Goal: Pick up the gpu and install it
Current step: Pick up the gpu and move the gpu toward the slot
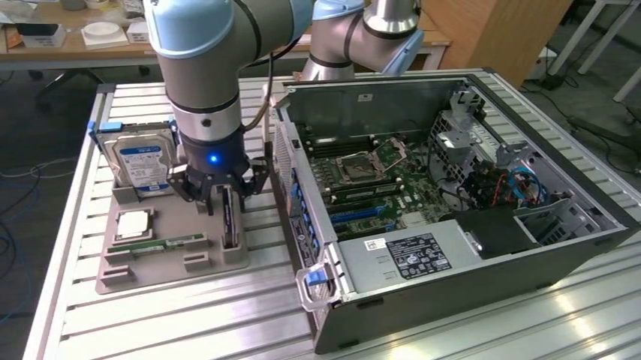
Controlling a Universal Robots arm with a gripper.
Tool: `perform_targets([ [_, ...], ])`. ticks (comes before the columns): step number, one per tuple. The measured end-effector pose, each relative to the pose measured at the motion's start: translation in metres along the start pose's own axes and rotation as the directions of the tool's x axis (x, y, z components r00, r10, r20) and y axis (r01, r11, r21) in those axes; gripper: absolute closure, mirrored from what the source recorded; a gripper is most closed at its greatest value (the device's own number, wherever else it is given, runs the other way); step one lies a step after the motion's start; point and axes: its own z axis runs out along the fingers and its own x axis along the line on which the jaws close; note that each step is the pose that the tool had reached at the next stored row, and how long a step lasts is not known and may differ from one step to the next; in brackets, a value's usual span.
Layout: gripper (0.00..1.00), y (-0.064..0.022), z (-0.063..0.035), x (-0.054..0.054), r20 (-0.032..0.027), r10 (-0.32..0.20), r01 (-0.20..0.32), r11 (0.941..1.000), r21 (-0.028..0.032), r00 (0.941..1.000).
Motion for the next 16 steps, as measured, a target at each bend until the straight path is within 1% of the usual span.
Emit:
perform_targets([
  [5, 0.45, -0.0014, -0.0001, -0.0001, -0.0016, -0.036, 0.036, 0.9994, -0.0005, 0.9994],
  [10, 0.45, -0.0015, -0.0001, -0.0001, -0.0014, -0.037, 0.037, 0.9993, -0.0008, 0.9993],
  [16, 0.45, -0.0014, -0.0025, -0.0004, -0.0047, -0.036, 0.036, 0.9993, 0.0008, 0.9993],
])
